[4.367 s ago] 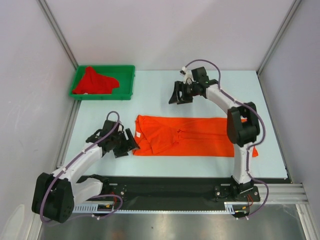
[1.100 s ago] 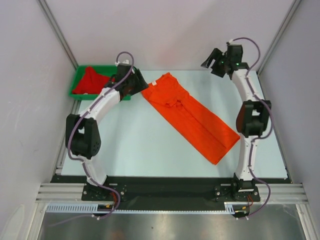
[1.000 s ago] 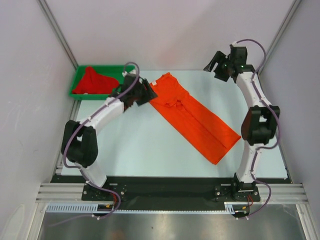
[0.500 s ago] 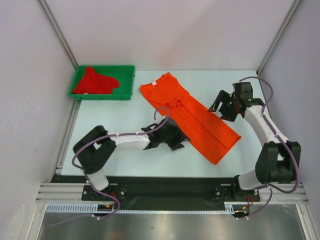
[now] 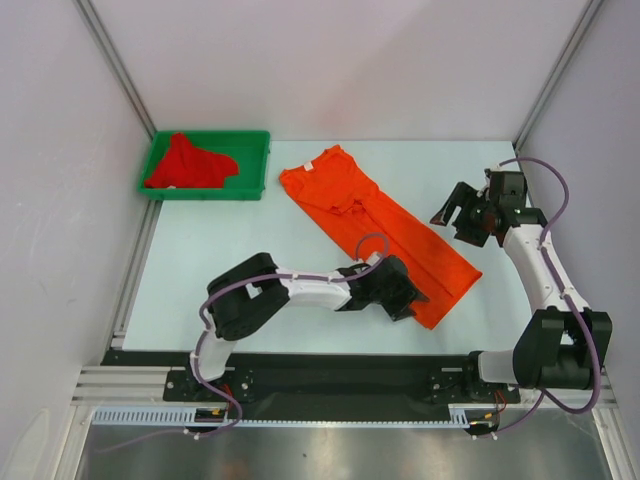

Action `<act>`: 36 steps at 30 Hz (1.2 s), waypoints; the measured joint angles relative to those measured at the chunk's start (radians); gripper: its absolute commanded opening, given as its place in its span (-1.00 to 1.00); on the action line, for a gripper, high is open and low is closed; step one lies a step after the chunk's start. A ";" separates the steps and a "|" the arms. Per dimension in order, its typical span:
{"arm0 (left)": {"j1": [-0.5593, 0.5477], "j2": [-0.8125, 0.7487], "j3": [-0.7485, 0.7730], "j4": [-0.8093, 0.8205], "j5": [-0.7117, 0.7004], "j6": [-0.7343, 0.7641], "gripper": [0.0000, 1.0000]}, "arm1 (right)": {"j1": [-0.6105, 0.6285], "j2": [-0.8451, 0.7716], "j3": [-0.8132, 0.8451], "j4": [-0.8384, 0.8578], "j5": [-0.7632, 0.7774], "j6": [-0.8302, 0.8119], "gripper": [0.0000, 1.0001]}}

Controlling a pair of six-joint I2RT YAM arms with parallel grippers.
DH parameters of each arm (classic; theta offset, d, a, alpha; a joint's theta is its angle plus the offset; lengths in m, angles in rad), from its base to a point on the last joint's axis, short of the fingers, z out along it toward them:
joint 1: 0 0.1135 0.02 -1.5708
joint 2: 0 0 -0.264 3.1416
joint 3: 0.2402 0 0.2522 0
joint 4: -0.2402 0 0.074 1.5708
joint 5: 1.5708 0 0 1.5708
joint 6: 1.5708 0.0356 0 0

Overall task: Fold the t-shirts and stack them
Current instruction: Fold the tshirt

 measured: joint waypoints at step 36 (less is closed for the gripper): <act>-0.059 0.091 0.106 -0.132 0.004 0.038 -0.99 | -0.095 -0.127 -0.085 -0.019 -0.069 -0.018 0.55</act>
